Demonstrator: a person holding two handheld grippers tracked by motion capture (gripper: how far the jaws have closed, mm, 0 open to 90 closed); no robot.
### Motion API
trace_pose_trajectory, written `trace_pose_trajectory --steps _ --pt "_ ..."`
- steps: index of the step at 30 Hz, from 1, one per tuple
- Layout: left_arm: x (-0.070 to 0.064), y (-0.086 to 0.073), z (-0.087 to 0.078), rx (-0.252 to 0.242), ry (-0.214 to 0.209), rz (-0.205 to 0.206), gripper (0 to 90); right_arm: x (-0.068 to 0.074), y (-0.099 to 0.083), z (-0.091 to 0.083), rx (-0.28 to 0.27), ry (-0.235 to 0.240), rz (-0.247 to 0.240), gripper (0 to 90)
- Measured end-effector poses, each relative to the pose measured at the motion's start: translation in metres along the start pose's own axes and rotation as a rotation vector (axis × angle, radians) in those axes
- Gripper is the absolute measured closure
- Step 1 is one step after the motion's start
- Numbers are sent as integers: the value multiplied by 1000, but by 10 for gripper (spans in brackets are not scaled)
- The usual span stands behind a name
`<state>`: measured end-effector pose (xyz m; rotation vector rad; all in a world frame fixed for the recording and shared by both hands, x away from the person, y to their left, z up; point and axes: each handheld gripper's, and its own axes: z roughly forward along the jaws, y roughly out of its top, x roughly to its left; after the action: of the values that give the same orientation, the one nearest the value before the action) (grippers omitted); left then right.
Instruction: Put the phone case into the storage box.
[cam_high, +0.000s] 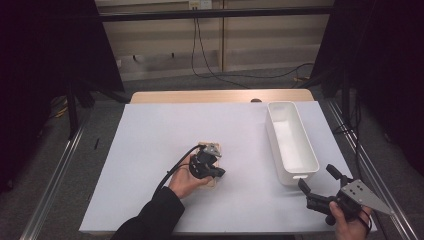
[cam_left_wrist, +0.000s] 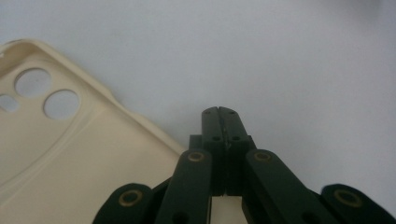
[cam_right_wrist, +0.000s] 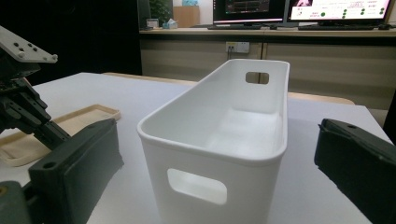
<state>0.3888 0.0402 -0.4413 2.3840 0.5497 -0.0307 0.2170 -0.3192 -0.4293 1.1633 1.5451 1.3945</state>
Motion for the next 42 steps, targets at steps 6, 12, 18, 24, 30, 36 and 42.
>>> trace_pose_trajectory --steps 6,12,18,24,30,36,42 --pt "0 -6 -3 -6 -3 -6 900 0 0 0 -1 0 -1 0" --pt "-2 -9 -5 0 -1 -2 900 0 0 0 -1 0 1 0" --pt "-3 -14 -9 2 -8 0 900 0 0 0 -1 0 0 0" --pt "-1 -20 -14 -7 -21 -12 900 0 0 1 2 2 -1 0" --pt "1 -25 -18 -2 -26 -24 900 1 0 0 -1 4 0 0" --pt "6 -30 -24 1 -33 -42 900 0 0 0 0 4 1 0" --pt "7 -33 -27 3 -34 -55 900 1 0 0 1 2 -2 0"
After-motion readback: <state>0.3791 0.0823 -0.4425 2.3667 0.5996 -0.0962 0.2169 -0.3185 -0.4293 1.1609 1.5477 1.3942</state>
